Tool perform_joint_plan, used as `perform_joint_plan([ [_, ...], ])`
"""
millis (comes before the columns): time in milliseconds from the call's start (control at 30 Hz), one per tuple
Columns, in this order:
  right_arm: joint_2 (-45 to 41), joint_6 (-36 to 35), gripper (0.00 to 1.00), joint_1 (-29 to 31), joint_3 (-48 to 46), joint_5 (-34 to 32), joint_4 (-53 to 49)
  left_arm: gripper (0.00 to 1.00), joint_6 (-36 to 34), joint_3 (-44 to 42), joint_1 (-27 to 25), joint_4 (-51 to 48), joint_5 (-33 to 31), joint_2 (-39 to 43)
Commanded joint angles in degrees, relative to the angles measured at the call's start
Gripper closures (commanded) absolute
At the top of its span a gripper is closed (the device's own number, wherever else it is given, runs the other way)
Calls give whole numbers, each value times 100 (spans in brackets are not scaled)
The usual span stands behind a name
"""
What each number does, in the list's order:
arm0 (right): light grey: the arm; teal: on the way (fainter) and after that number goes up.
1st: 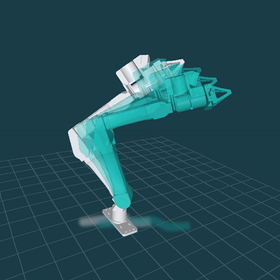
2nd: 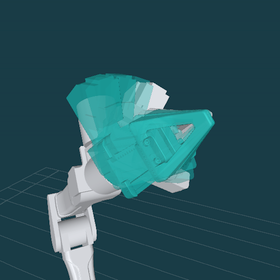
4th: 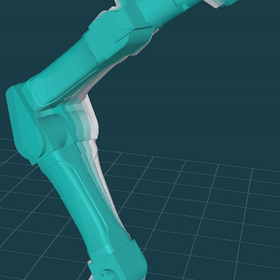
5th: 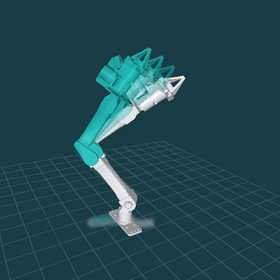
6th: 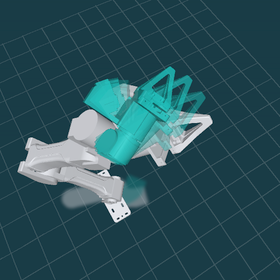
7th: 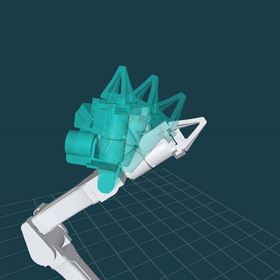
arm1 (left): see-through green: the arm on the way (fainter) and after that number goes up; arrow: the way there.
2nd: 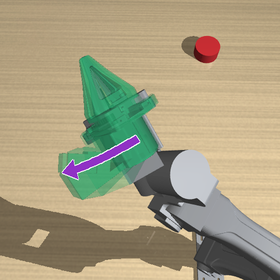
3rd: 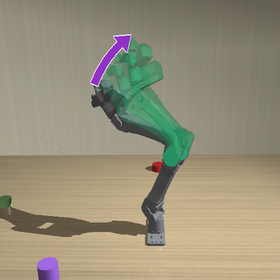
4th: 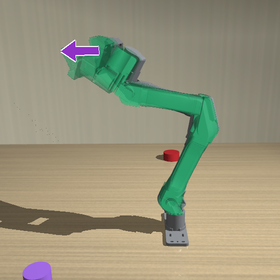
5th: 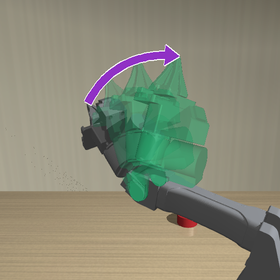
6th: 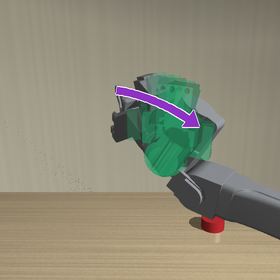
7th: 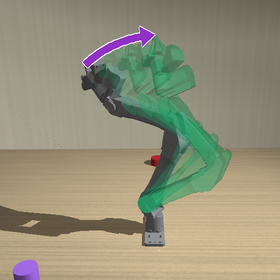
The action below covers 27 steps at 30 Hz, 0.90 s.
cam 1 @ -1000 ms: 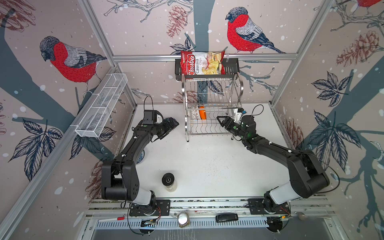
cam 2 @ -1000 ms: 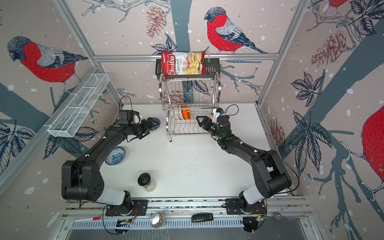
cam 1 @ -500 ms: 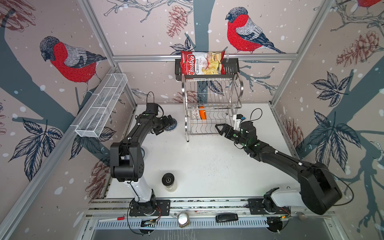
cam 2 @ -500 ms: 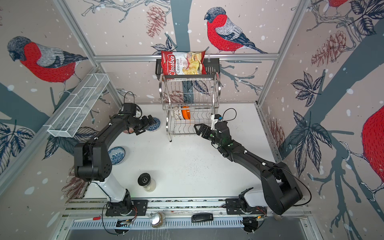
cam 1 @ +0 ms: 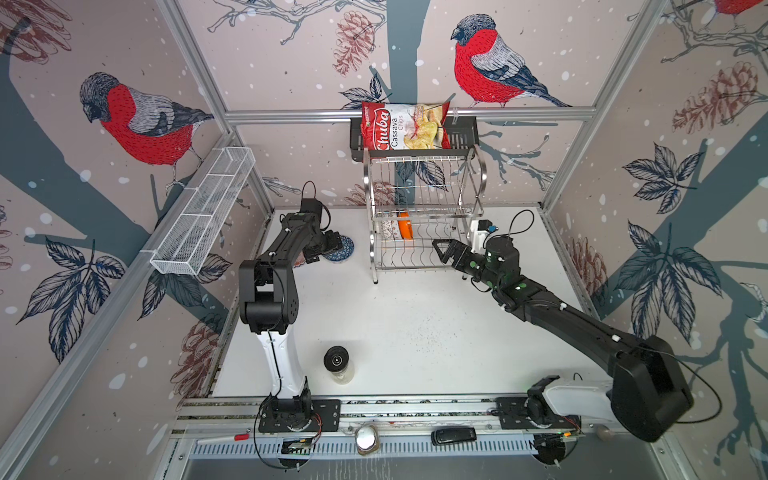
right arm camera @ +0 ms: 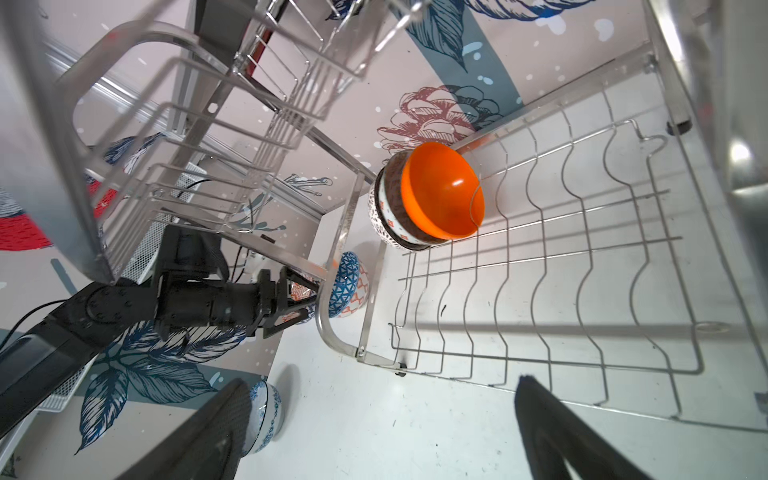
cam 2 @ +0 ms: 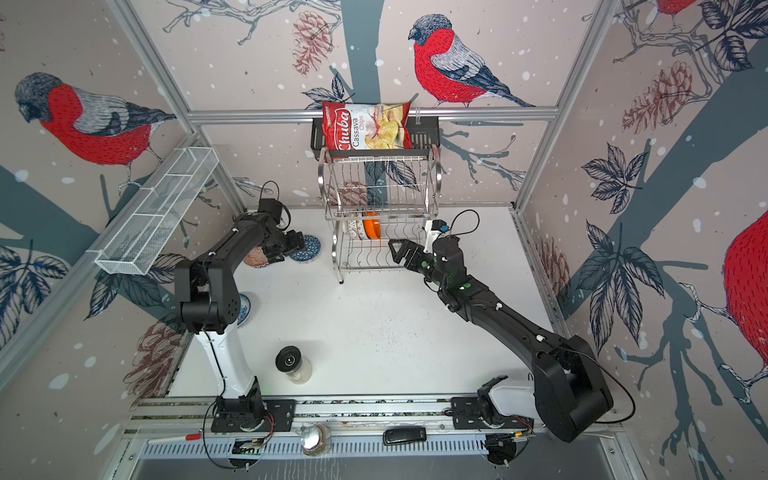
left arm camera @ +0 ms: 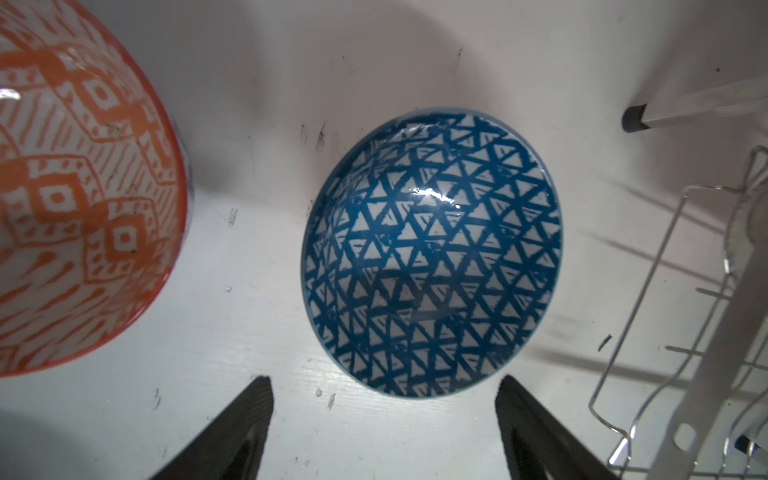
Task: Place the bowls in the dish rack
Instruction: 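Lower the left gripper onto the blue triangle-patterned bowl and grasp its rim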
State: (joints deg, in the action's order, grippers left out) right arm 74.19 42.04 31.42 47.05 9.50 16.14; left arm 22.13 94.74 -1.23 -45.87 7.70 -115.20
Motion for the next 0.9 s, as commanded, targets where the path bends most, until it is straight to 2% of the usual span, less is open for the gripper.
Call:
perform_joint_plan([
  [0,49,-301,0,13,154,-78,-44,20,-134,180,18,-313,-217,-173],
  [167,238,-353,1,13,421,-166,-521,34,-178,306,18,-357,-243,-424],
  [267,254,-376,1,13,487,-183,-689,48,-242,368,21,-363,-223,-552],
  [400,210,-411,0,-4,491,-159,-808,55,-262,461,17,-366,-274,-630],
  [467,202,-420,1,-1,483,-163,-838,64,-276,522,18,-403,-270,-691],
  [533,199,-392,1,0,519,-268,-963,80,-292,550,14,-438,-235,-732],
  [600,184,-352,1,-17,513,-349,-1058,89,-298,554,13,-474,-276,-710],
  [700,141,-285,0,-56,464,-361,-1052,92,-314,458,18,-482,-279,-575],
  [767,126,-241,0,-57,422,-343,-1019,100,-329,390,18,-539,-312,-473],
  [867,145,-146,1,-55,384,-326,-990,100,-358,215,18,-577,-353,-261],
])
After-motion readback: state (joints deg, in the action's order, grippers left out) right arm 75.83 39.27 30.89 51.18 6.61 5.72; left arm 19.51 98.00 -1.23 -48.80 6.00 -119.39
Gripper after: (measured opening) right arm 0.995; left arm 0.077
